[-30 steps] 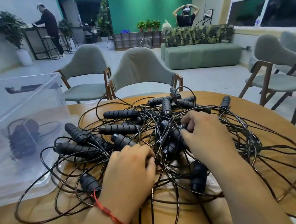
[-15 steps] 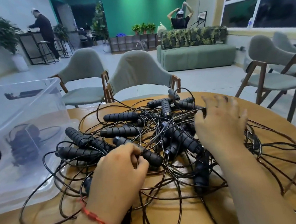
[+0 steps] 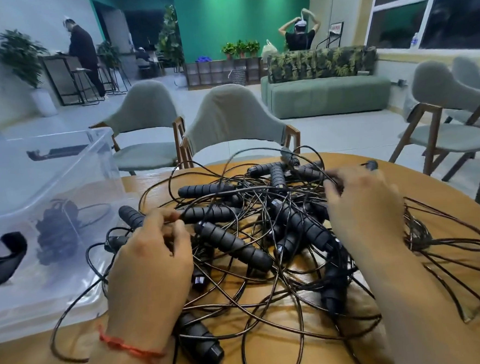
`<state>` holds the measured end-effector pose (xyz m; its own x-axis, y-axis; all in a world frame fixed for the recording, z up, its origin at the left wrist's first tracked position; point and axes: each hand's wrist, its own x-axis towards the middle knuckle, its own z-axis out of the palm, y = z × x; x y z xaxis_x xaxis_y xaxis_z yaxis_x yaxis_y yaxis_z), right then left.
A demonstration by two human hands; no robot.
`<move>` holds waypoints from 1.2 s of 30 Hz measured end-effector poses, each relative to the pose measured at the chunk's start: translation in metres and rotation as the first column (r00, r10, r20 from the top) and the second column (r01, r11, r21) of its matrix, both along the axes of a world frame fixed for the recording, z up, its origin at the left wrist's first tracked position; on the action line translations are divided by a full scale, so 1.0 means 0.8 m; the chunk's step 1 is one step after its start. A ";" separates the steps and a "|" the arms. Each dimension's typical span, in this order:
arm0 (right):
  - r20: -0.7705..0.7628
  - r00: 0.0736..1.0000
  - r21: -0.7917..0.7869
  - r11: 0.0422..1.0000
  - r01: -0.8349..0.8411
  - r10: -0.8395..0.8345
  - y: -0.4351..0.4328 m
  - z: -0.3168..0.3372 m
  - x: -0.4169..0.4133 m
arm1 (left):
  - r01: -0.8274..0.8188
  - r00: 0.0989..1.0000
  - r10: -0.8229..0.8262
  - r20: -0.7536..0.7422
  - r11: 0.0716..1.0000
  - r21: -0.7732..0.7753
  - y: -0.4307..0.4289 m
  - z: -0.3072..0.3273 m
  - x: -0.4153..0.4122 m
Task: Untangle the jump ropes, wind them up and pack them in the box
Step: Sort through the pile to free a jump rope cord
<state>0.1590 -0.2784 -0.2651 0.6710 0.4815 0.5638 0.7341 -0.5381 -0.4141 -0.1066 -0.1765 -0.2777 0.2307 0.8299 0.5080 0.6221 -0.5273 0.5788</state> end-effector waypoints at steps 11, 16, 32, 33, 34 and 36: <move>-0.504 0.424 0.733 0.632 -0.251 0.753 0.018 0.018 -0.058 | 0.085 0.985 -0.106 -0.138 0.985 -0.151 0.007 0.002 -0.008; -0.524 0.281 0.809 0.573 -0.132 0.804 0.018 0.019 -0.051 | 0.074 0.954 -0.148 -0.260 0.959 -0.275 0.024 -0.014 -0.015; -0.527 0.410 0.097 0.533 -0.841 0.744 0.022 0.003 -0.145 | 0.626 0.498 0.020 0.867 0.683 -0.376 0.025 0.037 -0.024; -0.576 0.341 0.101 0.478 -0.872 0.743 0.023 -0.002 -0.158 | 0.637 0.476 0.019 0.879 0.682 -0.359 0.024 0.037 -0.022; -0.614 0.273 0.125 0.433 -0.893 0.741 0.025 -0.007 -0.168 | 0.639 0.463 0.017 0.886 0.686 -0.347 0.022 0.036 -0.019; -0.647 0.171 0.184 0.370 -0.911 0.743 0.028 -0.014 -0.183 | 0.631 0.470 0.006 0.883 0.697 -0.340 0.018 0.035 -0.012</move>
